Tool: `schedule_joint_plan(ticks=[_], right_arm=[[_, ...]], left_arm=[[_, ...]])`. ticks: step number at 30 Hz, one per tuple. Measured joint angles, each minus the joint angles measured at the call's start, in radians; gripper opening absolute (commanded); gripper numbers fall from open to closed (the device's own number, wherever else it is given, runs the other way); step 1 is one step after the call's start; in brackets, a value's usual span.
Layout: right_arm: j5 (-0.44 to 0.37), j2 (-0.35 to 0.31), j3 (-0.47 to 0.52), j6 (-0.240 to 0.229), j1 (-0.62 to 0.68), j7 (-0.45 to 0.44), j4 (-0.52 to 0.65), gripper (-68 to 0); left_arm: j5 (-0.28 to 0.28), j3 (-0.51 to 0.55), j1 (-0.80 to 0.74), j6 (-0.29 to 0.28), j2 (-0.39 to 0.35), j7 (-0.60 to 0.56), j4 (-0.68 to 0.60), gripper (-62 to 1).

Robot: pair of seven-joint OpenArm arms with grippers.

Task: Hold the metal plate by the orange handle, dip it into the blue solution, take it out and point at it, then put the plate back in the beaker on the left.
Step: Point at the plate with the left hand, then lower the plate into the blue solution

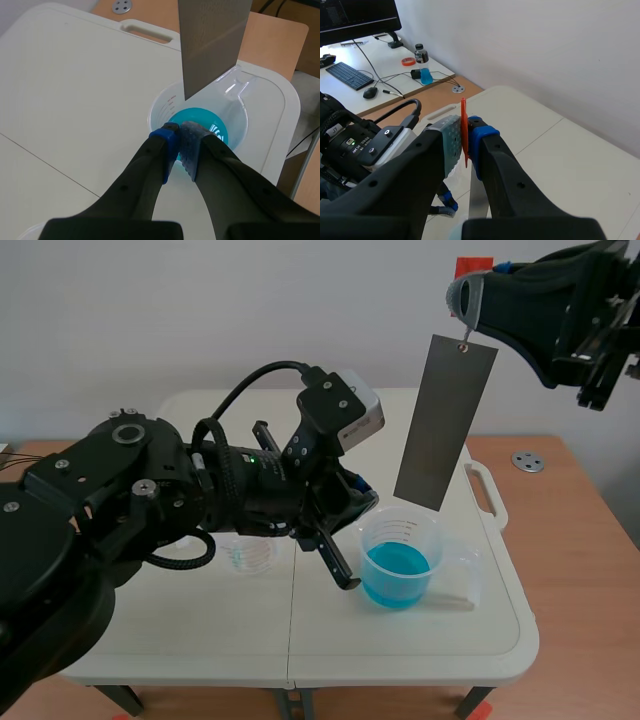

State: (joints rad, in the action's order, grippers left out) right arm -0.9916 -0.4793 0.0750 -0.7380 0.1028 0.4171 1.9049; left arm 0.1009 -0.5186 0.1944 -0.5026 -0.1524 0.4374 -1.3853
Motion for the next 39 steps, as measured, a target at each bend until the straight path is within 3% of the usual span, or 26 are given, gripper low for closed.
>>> schedule_joint_plan(ticks=[26,29,34,39], right_arm=[[0.000,0.000,0.000,0.000,0.000,0.000,0.000,-66.5],[0.000,0.000,0.000,0.000,0.000,0.000,0.000,-66.5],[0.000,0.000,0.000,0.000,0.000,-0.001,0.000,-66.5],[0.007,0.000,0.000,0.000,0.000,-0.001,0.000,-66.5]], left_arm=[[0.000,0.000,0.000,0.000,0.000,0.000,0.000,-56.8],[-0.031,0.000,0.000,0.001,0.000,-0.016,0.000,-56.8],[-0.084,0.040,-0.016,0.023,-0.006,-0.063,0.000,-56.8],[-0.101,0.111,-0.087,0.095,-0.086,-0.159,-0.040,-56.8]])
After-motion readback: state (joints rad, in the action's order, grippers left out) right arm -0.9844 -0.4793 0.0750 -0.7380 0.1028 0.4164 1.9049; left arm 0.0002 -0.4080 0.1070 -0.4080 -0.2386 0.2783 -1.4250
